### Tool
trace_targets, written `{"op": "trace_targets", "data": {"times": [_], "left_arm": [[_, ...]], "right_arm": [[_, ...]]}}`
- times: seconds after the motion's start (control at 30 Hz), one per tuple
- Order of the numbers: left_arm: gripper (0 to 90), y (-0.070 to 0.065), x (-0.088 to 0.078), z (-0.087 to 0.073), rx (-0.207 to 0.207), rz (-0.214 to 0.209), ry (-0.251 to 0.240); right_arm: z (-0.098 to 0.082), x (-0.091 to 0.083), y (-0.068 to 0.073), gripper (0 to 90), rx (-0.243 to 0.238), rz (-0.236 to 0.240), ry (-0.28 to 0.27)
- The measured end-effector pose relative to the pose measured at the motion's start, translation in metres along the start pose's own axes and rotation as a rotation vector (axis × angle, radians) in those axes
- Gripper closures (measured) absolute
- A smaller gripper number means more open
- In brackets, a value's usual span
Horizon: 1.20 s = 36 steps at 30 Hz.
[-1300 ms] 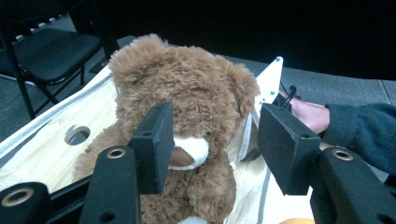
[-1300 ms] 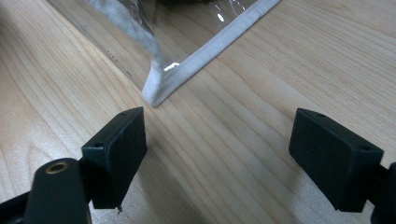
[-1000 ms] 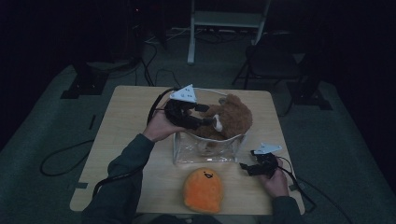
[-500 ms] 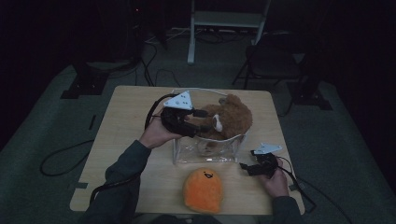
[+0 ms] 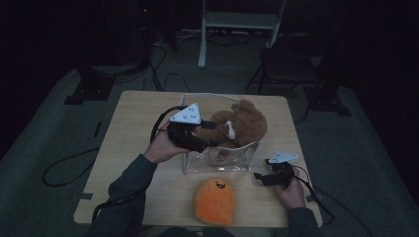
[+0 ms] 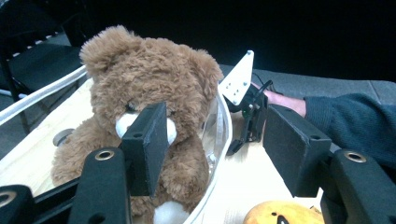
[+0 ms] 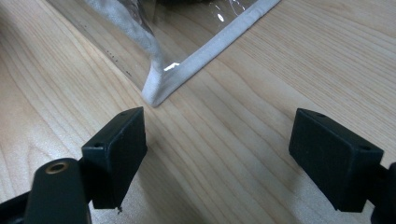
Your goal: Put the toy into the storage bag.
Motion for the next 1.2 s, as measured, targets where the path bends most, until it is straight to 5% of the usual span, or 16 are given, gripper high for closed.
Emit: {"op": "trace_targets", "data": {"times": [0.43, 1.2], "left_arm": [[39.8, -0.003, -0.003, -0.007, -0.011, 0.003, -0.015], [43.8, -0.013, 0.0, -0.021, -0.031, -0.066, -0.032]], "right_arm": [[0.0, 0.0, 0.0, 18.3, 0.0, 0.0, 0.0], [0.0, 0.0, 0.0, 18.4, 0.0, 0.0, 0.0]]}}
Point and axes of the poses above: each handheld gripper's, and its own axes: x roughly forward along the jaws, z roughly out of its top, y roughly to its left, the point moved 2 cm from there along x, roughly forward along the jaws, and after that the axes turned 2 degrees about x, right-handed, at the moved point
